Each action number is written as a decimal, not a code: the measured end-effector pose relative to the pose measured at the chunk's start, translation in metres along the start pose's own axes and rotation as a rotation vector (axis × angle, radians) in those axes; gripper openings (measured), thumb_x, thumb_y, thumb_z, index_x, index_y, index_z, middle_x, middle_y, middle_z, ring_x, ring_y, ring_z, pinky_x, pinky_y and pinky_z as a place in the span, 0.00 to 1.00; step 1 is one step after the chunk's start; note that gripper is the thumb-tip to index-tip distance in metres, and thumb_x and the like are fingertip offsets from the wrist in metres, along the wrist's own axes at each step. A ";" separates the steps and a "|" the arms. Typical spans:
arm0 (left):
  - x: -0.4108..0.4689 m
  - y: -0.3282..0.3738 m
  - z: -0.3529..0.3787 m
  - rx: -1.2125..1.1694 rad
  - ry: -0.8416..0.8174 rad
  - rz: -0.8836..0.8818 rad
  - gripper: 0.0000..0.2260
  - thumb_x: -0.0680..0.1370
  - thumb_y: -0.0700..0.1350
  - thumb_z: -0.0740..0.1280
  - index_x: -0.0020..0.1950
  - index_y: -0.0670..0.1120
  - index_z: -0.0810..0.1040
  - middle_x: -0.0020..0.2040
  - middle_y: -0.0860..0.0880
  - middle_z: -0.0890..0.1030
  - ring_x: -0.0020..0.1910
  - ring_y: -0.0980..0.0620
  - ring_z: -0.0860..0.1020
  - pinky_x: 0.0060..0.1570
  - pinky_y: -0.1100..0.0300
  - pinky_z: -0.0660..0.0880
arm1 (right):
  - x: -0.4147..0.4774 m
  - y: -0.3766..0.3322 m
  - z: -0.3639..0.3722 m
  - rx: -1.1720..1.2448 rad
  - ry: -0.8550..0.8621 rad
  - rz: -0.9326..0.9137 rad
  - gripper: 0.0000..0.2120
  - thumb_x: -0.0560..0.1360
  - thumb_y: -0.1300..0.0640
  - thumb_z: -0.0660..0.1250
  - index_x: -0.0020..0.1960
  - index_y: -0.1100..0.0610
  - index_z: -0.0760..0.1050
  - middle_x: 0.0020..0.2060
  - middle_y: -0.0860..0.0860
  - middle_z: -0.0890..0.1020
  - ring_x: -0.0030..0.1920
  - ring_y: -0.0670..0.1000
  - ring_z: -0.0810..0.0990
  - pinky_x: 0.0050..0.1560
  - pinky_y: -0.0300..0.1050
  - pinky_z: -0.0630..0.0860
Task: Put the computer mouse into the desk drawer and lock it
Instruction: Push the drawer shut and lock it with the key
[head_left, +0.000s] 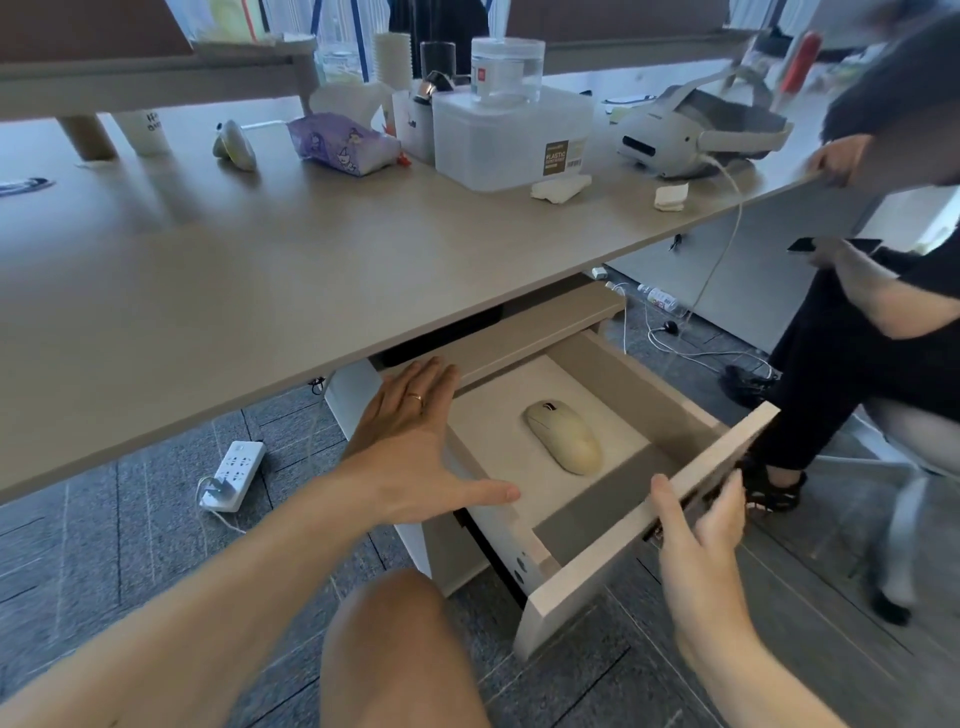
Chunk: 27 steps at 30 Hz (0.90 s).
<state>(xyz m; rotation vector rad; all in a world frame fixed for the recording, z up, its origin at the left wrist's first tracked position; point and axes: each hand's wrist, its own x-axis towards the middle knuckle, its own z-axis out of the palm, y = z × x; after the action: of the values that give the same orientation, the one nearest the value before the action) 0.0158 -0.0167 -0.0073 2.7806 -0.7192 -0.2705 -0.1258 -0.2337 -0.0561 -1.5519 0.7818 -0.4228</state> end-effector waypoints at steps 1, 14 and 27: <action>-0.001 0.001 -0.004 -0.021 -0.026 -0.007 0.62 0.60 0.82 0.62 0.82 0.53 0.36 0.82 0.56 0.35 0.78 0.58 0.32 0.77 0.52 0.36 | -0.002 0.004 0.003 0.155 0.009 0.135 0.39 0.76 0.39 0.62 0.79 0.40 0.44 0.79 0.42 0.53 0.71 0.41 0.57 0.73 0.52 0.57; -0.002 0.000 -0.019 -0.064 -0.158 -0.005 0.68 0.54 0.83 0.65 0.81 0.52 0.35 0.81 0.56 0.32 0.77 0.58 0.29 0.78 0.50 0.38 | 0.023 -0.004 0.050 0.477 -0.164 0.356 0.27 0.77 0.41 0.64 0.74 0.35 0.60 0.65 0.49 0.75 0.54 0.51 0.76 0.54 0.72 0.76; 0.014 -0.043 0.016 -0.125 0.331 0.226 0.32 0.78 0.52 0.69 0.80 0.54 0.62 0.80 0.57 0.62 0.77 0.58 0.56 0.64 0.68 0.48 | 0.087 -0.008 0.142 0.479 -0.180 0.439 0.32 0.74 0.38 0.67 0.75 0.38 0.62 0.74 0.49 0.68 0.70 0.59 0.69 0.41 0.70 0.81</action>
<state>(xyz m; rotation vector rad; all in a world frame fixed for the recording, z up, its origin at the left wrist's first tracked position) 0.0434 0.0091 -0.0364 2.5088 -0.8843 0.1790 0.0327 -0.1913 -0.0847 -0.9242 0.7853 -0.1263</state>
